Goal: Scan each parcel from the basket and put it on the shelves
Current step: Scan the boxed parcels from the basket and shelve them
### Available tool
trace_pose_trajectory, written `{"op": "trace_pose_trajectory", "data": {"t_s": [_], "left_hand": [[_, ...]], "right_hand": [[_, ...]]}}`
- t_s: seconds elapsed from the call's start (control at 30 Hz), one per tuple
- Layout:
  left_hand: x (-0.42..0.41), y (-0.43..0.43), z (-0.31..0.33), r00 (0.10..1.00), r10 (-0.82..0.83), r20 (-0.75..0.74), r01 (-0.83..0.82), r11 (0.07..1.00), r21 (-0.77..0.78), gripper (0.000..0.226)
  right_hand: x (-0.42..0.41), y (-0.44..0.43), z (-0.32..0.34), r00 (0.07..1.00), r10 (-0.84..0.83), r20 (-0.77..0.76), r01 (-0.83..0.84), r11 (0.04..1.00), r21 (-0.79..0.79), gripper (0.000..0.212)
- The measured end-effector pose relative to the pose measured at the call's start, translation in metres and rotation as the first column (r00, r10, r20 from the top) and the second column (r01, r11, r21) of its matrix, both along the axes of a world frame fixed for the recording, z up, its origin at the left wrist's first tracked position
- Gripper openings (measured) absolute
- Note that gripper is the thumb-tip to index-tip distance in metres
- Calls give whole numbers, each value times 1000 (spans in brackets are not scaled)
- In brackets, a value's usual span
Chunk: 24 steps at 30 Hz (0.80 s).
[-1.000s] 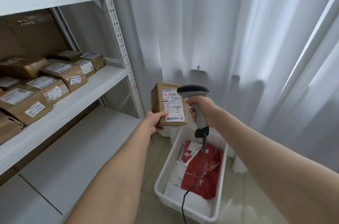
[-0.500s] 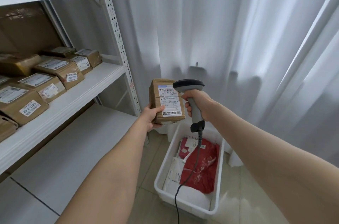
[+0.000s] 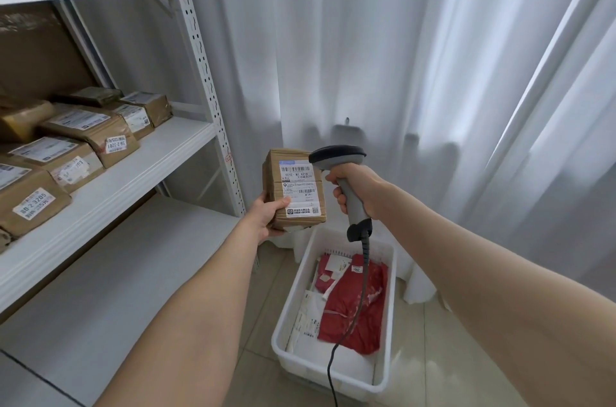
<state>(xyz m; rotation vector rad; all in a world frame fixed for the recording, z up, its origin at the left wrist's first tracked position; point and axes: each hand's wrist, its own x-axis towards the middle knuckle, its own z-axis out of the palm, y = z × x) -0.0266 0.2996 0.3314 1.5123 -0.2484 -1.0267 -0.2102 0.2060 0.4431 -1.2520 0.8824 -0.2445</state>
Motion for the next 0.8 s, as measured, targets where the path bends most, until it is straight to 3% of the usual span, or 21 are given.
{"op": "trace_pose_trajectory", "data": {"t_s": [0.33,0.57,0.8], "left_hand": [[7,7,5,1000,-2,23,2,1000,-8,43],[22,51,32,987,149,56,-150,989,4,59],[26,127,72,944,305,124,-311,950,30,66]], "right_hand": [[9,3,-9,997,-18,73,13,997,72,9],[43,24,-22,980,-160,118,148,984,103,14],[86,78,-15,983,21,181,-46,990,136,40]]}}
